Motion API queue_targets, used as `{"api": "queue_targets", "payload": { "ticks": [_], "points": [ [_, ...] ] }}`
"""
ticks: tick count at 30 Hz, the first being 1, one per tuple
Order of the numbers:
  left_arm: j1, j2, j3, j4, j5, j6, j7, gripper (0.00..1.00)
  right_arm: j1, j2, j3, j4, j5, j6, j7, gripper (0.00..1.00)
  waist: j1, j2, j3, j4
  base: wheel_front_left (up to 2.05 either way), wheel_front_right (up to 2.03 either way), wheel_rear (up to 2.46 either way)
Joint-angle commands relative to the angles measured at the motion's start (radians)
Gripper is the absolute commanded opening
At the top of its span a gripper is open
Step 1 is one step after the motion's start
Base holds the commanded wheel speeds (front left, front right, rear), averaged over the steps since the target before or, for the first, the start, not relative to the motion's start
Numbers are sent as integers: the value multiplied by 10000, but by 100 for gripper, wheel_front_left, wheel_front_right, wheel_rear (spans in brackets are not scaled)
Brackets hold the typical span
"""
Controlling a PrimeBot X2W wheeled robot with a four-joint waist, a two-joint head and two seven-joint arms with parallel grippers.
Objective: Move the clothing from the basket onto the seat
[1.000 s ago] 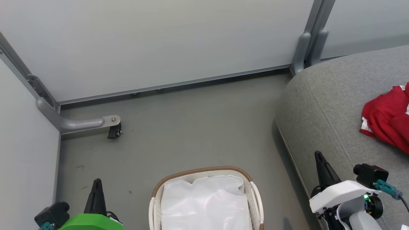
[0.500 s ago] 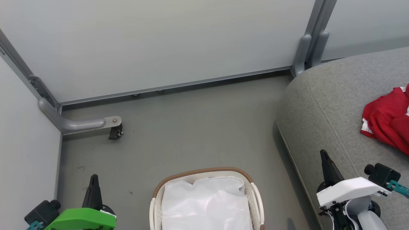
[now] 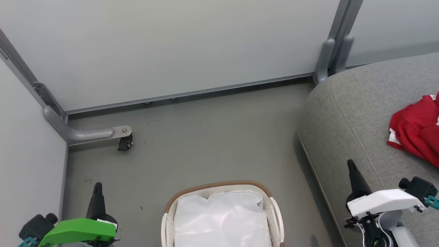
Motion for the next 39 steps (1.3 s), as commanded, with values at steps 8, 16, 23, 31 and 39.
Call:
{"api": "queue_targets", "payload": {
  "ticks": [8,16,23,31,39],
  "points": [
    [-361,75,120,-203,-1015,-17,286,0,-20,-65,-149,-230,1107,-4,272,0,1,0,-37,23,0,0,0],
    [-436,79,196,-281,-1801,-19,516,0,-2,-71,-245,-308,1951,-4,498,0,1,0,-72,45,0,0,0],
    [-502,82,253,-344,-2456,-20,698,0,13,-75,-324,-374,2658,-5,680,0,1,0,-104,64,0,0,0],
    [-550,86,307,-398,-3133,-22,888,0,29,-79,-403,-438,3410,-6,869,0,1,0,-139,86,0,0,0],
    [-619,88,366,-449,-3769,-26,1072,0,46,-83,-481,-501,4106,-6,1053,0,1,0,-174,107,0,0,0]
  ]
}}
